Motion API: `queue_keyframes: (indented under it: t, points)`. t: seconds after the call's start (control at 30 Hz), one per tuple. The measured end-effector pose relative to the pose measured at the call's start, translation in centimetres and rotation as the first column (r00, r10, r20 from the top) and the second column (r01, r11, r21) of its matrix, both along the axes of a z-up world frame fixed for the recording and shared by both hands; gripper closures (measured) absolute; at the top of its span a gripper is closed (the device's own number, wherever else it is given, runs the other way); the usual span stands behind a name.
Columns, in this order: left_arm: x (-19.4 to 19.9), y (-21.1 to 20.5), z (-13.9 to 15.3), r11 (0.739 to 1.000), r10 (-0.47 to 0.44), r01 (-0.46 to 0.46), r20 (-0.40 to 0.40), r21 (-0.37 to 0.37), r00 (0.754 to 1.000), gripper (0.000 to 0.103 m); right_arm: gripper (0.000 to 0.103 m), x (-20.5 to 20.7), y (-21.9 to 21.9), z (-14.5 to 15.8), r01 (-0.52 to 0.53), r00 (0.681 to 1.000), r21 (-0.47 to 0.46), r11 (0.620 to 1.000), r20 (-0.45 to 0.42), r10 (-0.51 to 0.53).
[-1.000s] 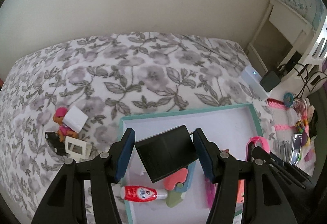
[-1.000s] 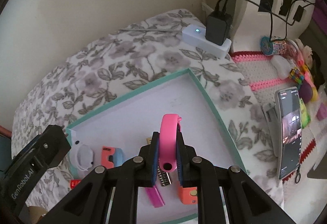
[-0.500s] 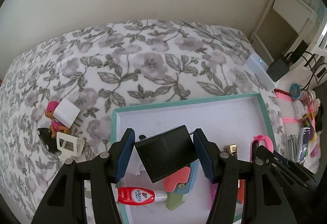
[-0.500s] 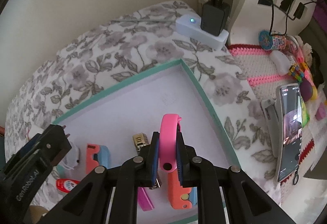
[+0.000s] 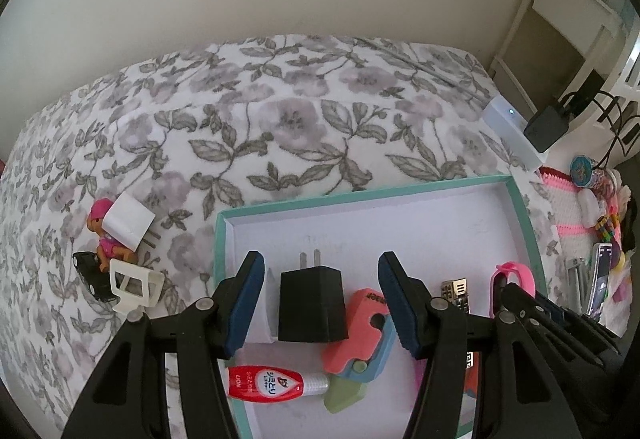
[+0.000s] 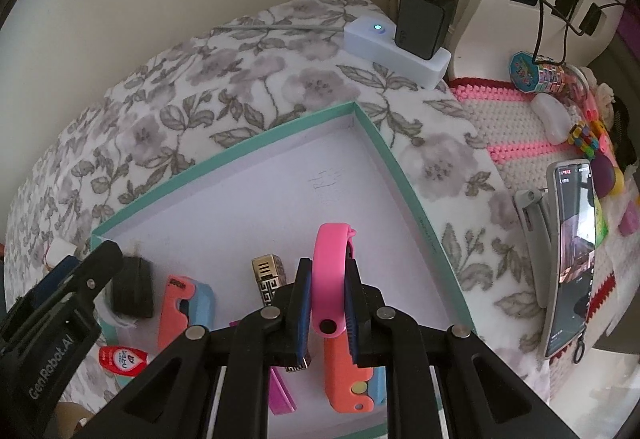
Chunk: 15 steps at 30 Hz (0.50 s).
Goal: Organize rigid objects
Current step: 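Carry charger and pink watch over the tray and open both tools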
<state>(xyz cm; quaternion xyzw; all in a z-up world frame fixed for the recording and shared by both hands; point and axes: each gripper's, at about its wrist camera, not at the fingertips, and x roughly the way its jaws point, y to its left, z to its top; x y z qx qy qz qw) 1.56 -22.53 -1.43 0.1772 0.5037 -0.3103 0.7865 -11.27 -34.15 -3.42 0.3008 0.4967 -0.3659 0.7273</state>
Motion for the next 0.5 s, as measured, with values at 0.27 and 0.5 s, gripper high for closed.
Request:
queue_keyframes:
  t: [0.27,0.5]
  points:
    - [0.2,0.4,0.5,1.000,0.013,-0.013,0.009,0.005,1.000,0.042,0.087,0.2,0.2,0.2,-0.012,1.000,0.003,1.000,-0.004,0.012]
    - [0.8,1.3,2.1,0.999,0.044,-0.043,0.025,-0.016,0.999,0.041,0.081,0.4,0.4,1.3,-0.021,1.000,-0.015,1.000,-0.001,0.021]
